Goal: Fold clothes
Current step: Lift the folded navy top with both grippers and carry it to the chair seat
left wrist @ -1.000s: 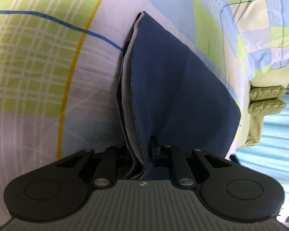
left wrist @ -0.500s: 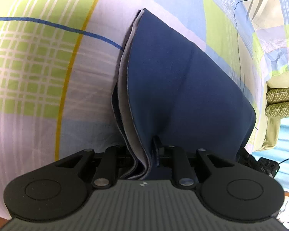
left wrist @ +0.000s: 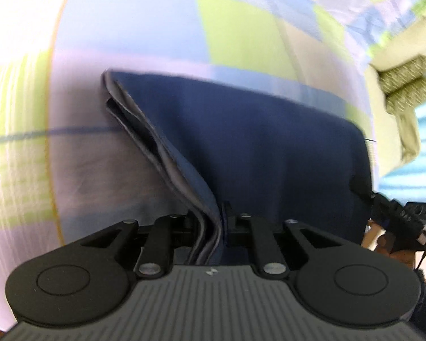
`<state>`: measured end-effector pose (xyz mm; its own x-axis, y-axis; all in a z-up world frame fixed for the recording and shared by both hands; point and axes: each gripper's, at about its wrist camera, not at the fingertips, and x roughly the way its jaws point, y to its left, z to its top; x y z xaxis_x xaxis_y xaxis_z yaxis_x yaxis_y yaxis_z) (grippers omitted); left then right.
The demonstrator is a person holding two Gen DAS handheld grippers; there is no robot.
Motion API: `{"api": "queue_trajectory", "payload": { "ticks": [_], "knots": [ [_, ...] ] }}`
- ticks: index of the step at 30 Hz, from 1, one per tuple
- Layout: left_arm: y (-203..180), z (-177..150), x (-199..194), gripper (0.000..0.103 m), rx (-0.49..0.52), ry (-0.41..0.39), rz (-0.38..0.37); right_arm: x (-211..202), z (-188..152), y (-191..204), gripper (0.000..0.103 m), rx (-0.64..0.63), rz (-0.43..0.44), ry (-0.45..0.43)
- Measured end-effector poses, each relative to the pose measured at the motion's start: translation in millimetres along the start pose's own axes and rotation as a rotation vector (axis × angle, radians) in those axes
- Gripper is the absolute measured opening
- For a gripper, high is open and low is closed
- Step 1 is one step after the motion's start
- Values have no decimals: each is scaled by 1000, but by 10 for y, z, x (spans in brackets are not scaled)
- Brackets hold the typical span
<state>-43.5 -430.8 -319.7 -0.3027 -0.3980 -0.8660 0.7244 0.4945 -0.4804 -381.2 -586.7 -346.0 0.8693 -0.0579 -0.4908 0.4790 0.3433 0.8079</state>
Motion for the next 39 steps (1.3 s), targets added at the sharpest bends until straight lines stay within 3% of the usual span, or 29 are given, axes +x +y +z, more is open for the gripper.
{"api": "queue_trajectory", "payload": {
  "ticks": [5, 9, 13, 19, 23, 28, 30, 35, 39],
  "knots": [
    [-462, 172, -103, 12, 149, 9, -75, -434, -184, 65, 21, 88, -63, -119],
    [-881, 352, 43, 11, 258, 43, -150, -934, -332, 17, 21, 169, -99, -251],
    [-1471, 462, 296, 11, 391, 96, -213, -1472, -528, -53, 21, 240, -173, -380],
    [-2721, 182, 731, 11, 655, 219, -308, -2507, -1006, -324, 21, 362, -282, -581],
    [-3884, -327, 1245, 11, 841, 333, -389, -3333, -1446, -566, 21, 441, -376, -736],
    [-4993, -1220, 1668, 11, 962, 431, -480, -4436, -2062, -1013, 21, 551, -497, -925],
    [-5578, -1642, 1931, 11, 1010, 447, -524, -4816, -2216, -1213, 21, 578, -536, -974],
    [-6569, -2306, 2514, 11, 1023, 433, -597, -5948, -2438, -1853, 21, 592, -642, -1075],
    [-7177, -2577, 3011, 11, 1036, 401, -626, -6516, -2442, -2402, 21, 578, -669, -1113]
  ]
}}
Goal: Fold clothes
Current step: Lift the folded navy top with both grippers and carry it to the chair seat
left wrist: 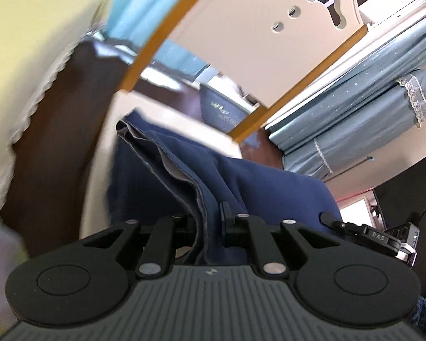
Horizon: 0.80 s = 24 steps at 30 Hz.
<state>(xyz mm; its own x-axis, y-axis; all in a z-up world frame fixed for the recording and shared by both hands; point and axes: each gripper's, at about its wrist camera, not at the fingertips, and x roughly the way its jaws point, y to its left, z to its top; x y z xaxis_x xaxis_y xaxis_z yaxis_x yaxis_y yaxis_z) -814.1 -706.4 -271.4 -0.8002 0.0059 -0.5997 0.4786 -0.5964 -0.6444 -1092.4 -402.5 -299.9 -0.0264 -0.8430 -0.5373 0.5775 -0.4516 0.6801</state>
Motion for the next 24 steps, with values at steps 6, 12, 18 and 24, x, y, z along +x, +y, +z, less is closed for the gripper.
{"api": "queue_trajectory", "payload": {
  "ticks": [6, 12, 18, 24],
  "knots": [
    [121, 231, 370, 4, 2, -75, -8, 583, 476, -617, 21, 16, 17, -8],
    [420, 141, 649, 6, -52, 4, 124, 779, 429, -1028, 22, 82, 19, 5],
    [653, -120, 510, 46, -175, 49, 225, 889, 314, -1275, 40, 152, -44, 28],
    [836, -366, 321, 46, -218, 88, 271, 1054, 299, -1371, 44, 204, -92, 61]
  ]
}}
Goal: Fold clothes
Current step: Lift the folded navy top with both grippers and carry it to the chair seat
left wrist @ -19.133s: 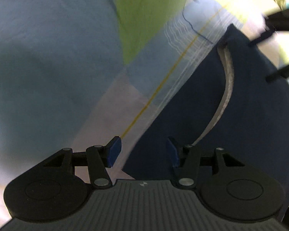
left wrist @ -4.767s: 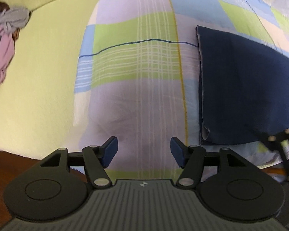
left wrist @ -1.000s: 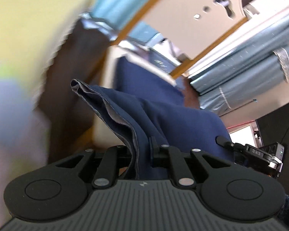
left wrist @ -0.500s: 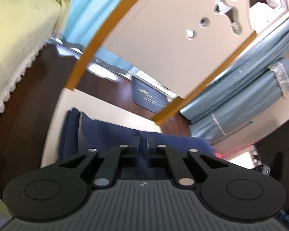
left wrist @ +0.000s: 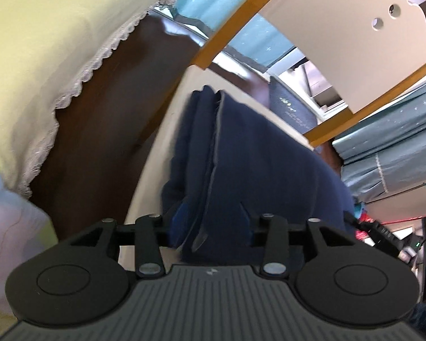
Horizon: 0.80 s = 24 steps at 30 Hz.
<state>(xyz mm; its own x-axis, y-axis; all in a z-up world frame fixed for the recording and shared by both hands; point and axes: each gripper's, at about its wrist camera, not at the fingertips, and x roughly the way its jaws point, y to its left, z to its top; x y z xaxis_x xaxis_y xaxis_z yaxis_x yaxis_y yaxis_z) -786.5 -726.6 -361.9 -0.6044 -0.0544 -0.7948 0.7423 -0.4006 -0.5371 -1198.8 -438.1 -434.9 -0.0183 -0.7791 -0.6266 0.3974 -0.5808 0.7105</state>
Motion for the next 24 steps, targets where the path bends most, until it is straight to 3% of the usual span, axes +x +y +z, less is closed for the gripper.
{"api": "queue_trajectory", "payload": {
  "ticks": [4, 10, 16, 19, 24],
  "knots": [
    [283, -190, 3, 52, -140, 27, -81, 26, 4, 0, 45, 22, -4, 2],
    [658, -422, 190, 54, -363, -27, -262, 39, -29, 82, 47, 12, -40, 5],
    [740, -416, 233, 55, -382, -91, -398, 47, -7, 177, 48, -10, -76, 21],
    [658, -329, 170, 55, -325, -101, -456, 57, 4, 197, 49, -17, -86, 27],
    [617, -189, 285, 55, -268, -41, -379, 51, -2, 211, 49, -18, -91, 22]
  ]
}}
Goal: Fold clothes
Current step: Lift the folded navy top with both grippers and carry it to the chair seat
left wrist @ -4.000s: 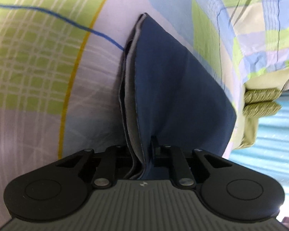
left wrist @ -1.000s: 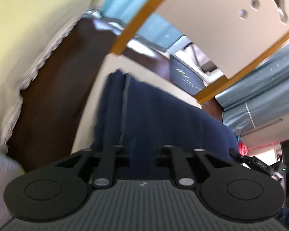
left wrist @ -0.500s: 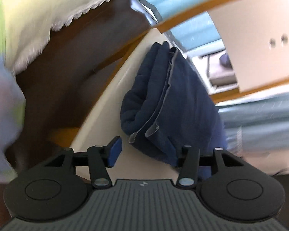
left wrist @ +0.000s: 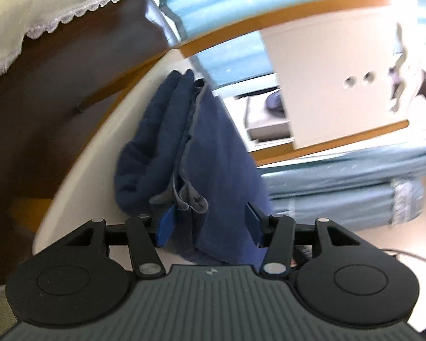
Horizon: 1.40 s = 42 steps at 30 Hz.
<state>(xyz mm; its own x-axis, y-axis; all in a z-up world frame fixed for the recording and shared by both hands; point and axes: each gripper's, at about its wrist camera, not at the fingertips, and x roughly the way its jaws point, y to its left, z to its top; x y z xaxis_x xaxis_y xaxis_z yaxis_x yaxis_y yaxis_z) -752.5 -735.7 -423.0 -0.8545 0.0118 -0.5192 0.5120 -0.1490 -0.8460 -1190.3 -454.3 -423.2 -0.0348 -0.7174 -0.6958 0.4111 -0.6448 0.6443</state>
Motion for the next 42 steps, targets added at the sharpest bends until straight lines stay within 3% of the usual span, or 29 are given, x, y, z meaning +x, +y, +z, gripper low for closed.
{"api": "queue_trajectory", "payload": {
  "ticks": [7, 10, 13, 17, 26, 28, 29, 30, 33, 38, 42],
  "knots": [
    [-113, 52, 27, 55, 51, 12, -1, 13, -24, -42, 51, 17, 7, -6],
    [-286, 81, 103, 55, 134, 36, 7, 26, -36, -58, 52, 18, 6, -8],
    [-427, 138, 144, 56, 264, 53, 82, 37, -49, -73, 54, 28, 4, -10],
    [-352, 328, 308, 56, 236, 95, 77, 57, -57, -87, 57, 34, 5, -5],
    [-510, 528, 691, 56, 320, 166, 88, 69, -53, -127, 59, 40, 22, 5],
    [-503, 576, 768, 49, 314, 181, 84, 70, -47, -125, 58, 37, 29, 9],
    [-532, 579, 781, 38, 336, 180, 97, 67, -41, -120, 54, 31, 27, 11],
    [-567, 581, 792, 13, 362, 179, 112, 64, -40, -111, 46, 24, 25, 12],
    [-753, 501, 762, 10, 488, 155, 132, 3, -31, -31, 26, -31, 9, 2],
    [-1055, 398, 620, 7, 615, 89, 112, -129, -29, 235, 23, -120, -38, -41],
    [-1241, 378, 485, 6, 674, 61, 94, -263, 25, 407, 22, -154, 0, -81]
  ]
}}
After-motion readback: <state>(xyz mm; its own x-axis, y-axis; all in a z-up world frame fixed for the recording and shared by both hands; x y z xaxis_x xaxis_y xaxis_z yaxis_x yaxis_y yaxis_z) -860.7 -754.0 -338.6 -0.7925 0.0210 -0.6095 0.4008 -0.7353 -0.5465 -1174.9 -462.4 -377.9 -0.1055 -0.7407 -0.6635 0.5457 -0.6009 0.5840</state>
